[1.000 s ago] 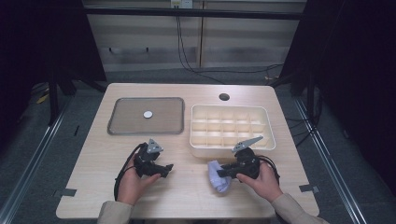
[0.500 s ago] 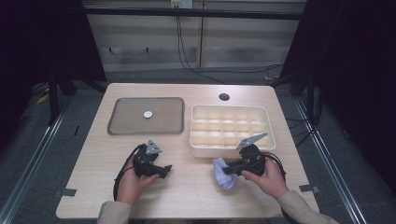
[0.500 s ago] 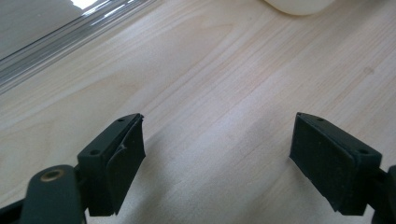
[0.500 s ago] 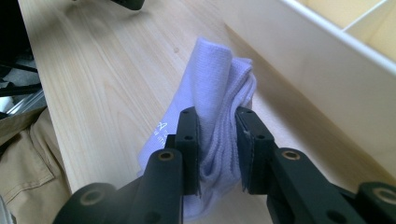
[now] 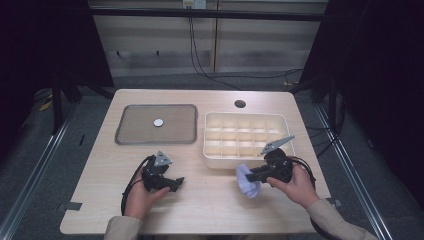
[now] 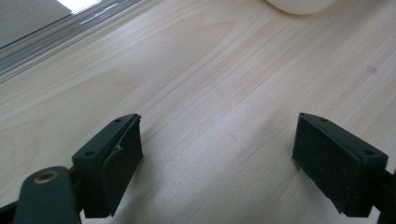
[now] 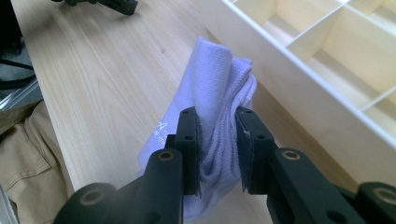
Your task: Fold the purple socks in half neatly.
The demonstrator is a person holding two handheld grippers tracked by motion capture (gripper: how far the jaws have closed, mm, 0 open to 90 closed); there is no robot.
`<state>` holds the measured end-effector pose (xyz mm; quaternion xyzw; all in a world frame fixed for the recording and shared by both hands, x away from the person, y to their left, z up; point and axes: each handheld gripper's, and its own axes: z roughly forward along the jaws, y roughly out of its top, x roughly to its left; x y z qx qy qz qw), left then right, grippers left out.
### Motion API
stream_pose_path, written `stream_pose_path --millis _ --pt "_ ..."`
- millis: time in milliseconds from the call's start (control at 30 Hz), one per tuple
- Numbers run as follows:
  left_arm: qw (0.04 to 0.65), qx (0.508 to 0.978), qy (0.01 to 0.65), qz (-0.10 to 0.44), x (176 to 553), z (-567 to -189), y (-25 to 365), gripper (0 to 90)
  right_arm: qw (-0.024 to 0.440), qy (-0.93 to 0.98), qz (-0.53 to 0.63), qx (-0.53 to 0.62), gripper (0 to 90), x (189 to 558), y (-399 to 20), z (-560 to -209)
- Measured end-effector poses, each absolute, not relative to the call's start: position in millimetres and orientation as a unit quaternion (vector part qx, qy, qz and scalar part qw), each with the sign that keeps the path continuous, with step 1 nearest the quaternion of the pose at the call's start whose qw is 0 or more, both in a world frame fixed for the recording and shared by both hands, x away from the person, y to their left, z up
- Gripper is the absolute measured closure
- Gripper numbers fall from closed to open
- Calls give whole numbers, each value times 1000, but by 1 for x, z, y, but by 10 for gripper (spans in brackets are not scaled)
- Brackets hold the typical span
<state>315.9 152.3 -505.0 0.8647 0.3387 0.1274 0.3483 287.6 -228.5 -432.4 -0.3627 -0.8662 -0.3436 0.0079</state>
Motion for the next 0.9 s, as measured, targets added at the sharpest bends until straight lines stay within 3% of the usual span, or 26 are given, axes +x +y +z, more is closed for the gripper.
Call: stream_pose_path --millis 900 --pt "365 860 332 133 316 -509 156 111 -14 -870 -330 -365 726 300 -248 -393"
